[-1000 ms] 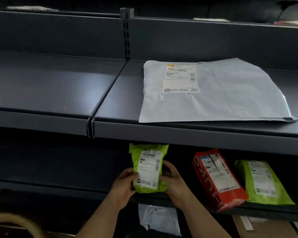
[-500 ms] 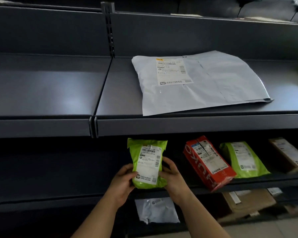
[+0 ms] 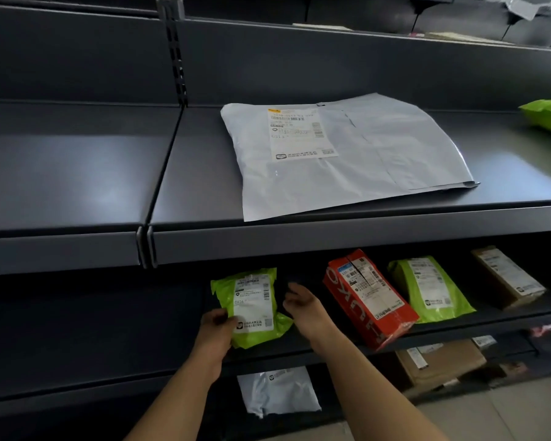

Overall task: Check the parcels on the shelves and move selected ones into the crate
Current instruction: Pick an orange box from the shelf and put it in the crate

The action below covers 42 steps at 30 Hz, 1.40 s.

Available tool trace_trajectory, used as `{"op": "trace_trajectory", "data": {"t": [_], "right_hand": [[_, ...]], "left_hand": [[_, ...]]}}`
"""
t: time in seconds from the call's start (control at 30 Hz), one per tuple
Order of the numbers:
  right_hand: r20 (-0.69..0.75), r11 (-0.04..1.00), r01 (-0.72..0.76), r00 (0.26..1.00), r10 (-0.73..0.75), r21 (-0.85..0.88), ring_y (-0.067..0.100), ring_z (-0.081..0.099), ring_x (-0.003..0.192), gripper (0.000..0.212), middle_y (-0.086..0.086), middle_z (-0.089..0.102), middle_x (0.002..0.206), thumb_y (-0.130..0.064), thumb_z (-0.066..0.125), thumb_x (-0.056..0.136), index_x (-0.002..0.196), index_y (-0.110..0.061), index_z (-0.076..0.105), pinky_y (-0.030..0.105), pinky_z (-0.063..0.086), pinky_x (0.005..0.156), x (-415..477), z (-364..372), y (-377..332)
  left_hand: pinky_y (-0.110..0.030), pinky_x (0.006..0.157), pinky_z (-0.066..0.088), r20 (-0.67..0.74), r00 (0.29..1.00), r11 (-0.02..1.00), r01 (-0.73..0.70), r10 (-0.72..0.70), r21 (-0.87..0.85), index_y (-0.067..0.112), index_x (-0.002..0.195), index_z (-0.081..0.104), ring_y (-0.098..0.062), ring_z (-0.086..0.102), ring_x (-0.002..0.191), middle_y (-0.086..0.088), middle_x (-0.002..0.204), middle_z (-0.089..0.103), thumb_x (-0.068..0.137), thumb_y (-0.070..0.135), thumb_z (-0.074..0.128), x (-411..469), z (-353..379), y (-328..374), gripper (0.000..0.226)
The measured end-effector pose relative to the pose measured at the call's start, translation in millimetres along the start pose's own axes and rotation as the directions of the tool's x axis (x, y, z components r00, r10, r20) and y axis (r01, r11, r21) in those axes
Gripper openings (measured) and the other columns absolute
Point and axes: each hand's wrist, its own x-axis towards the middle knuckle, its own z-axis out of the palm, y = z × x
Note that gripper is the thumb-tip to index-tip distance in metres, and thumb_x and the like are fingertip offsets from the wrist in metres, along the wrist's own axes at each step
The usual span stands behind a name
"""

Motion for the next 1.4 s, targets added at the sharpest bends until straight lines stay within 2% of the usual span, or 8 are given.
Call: {"op": "trace_trajectory", "data": {"t": [0.1,0.23,0.37,0.5,0.67,0.77,1.07,1.4], "right_hand": [[-0.056,0.997,0.074,0.996,-0.076,-0.030,0.010,0.051,0.112,0.044,0.007,0.056,0.132,-0.002,0.054,0.094,0.137,-0.009,0.049,0.018,0.037,0.090,-11,-24,-13],[-0.199,0.981,0.169,0.962,-0.186,-0.100,0.011,0.055,0.110,0.033,0.001,0.061,0.122,-0.006,0.054,0.094,0.126,-0.011,0.060,0.022,0.040,0.093,-18,-76,-29],[-0.326,0.980,0.168,0.925,-0.194,-0.108,0.020,0.062,0.102,0.029,0.009,0.067,0.115,-0.001,0.054,0.093,0.120,-0.005,0.064,0.038,0.048,0.094,-14,-139,-33],[-0.326,0.995,0.025,0.944,-0.055,-0.094,0.027,0.062,0.108,0.036,0.012,0.064,0.117,-0.008,0.061,0.091,0.126,-0.003,0.059,0.038,0.048,0.093,-2,-192,-17],[-0.201,0.992,-0.120,0.972,0.125,0.037,0.020,0.062,0.070,0.041,0.019,0.064,0.101,-0.007,0.060,0.092,0.132,-0.003,0.051,0.027,0.048,0.058,7,-221,6],[-0.113,0.984,-0.170,0.978,0.176,0.056,0.024,0.065,0.075,0.035,0.019,0.067,0.102,-0.014,0.054,0.097,0.130,-0.003,0.053,0.037,0.055,0.070,12,-225,17],[0.164,0.935,-0.231,0.968,0.191,0.270,0.031,0.066,0.092,0.018,0.019,0.069,0.110,-0.013,0.054,0.095,0.112,-0.012,0.061,0.046,0.055,0.080,19,-242,32],[0.399,0.888,-0.189,0.917,0.007,0.418,0.038,0.057,0.120,0.047,0.017,0.062,0.128,-0.012,0.066,0.084,0.130,-0.015,0.055,0.063,0.042,0.100,13,-263,50]], "left_hand": [[-0.031,0.069,0.050,-0.103,0.989,0.991,-0.103,0.111,0.081,0.016,0.114,0.044,-0.022,0.058,0.097,-0.007,0.110,0.057,0.089,0.008,0.059,-6,7,8,0.031],[-0.046,0.098,0.045,-0.248,0.885,0.866,-0.268,0.394,0.422,0.015,0.128,0.047,-0.035,0.047,0.119,-0.014,0.129,0.046,0.085,0.014,0.063,-20,39,24,0.046],[-0.041,0.099,0.043,-0.145,0.814,0.786,-0.473,0.563,0.397,0.013,0.120,0.053,-0.030,0.051,0.113,-0.012,0.121,0.053,0.084,0.008,0.061,-39,94,27,0.037],[-0.025,0.083,0.044,0.060,0.944,0.911,-0.328,0.324,0.248,0.012,0.130,0.048,-0.017,0.054,0.108,-0.006,0.125,0.055,0.092,0.008,0.055,-53,154,15,0.038],[-0.042,0.112,0.035,0.201,0.979,0.968,-0.024,-0.028,0.249,0.014,0.148,0.031,-0.026,0.043,0.133,-0.009,0.149,0.042,0.096,0.024,0.054,-57,202,-9,0.058],[-0.040,0.110,0.033,0.228,0.965,0.979,0.090,-0.131,0.180,0.015,0.145,0.037,-0.028,0.039,0.136,-0.010,0.147,0.044,0.098,0.026,0.051,-62,221,-21,0.050],[-0.048,0.107,0.041,0.283,0.951,0.985,0.154,-0.125,-0.083,0.025,0.128,0.056,-0.024,0.062,0.114,-0.004,0.118,0.070,0.085,0.033,0.066,-65,234,-39,0.044],[-0.041,0.087,0.053,0.290,0.955,0.983,-0.006,0.061,-0.186,0.030,0.128,0.055,-0.028,0.063,0.113,-0.007,0.119,0.069,0.078,0.016,0.071,-79,226,-39,0.055]]}}
